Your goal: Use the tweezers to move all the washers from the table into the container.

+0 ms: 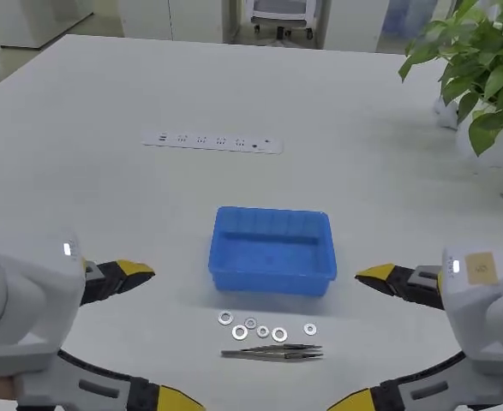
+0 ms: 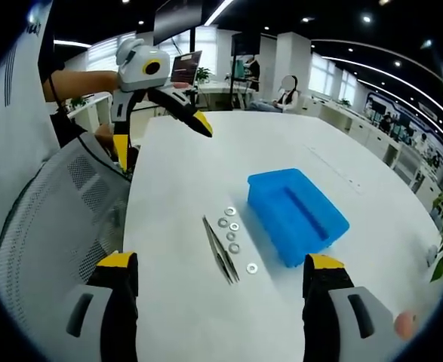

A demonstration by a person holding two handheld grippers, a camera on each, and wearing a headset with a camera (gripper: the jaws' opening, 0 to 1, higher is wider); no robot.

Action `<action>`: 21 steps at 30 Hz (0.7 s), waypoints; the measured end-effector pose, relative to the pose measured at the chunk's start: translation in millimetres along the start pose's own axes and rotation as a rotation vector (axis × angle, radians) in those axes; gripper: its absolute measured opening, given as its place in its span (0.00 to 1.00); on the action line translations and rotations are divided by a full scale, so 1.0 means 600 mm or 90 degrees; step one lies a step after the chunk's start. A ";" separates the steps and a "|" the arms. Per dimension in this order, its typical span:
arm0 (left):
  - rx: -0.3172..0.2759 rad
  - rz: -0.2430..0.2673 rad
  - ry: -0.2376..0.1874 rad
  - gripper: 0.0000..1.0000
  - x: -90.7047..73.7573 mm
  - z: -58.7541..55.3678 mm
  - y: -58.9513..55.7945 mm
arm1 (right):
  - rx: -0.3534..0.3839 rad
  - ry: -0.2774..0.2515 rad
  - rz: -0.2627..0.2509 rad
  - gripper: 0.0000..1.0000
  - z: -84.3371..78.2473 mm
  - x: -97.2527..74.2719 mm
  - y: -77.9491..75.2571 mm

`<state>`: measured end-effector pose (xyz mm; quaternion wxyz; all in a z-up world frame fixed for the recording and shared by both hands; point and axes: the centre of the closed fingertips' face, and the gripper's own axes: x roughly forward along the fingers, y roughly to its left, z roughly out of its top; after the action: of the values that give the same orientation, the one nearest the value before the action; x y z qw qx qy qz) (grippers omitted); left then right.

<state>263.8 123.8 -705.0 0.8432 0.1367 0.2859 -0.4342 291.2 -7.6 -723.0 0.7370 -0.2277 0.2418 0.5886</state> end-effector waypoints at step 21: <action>0.029 -0.006 0.040 0.95 0.002 -0.022 -0.014 | 0.013 -0.001 -0.019 0.87 -0.003 -0.010 -0.008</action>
<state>252.7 124.3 -716.3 0.8284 0.1681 0.3028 -0.4403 294.6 -14.5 -720.6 0.7485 -0.2232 0.2439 0.5749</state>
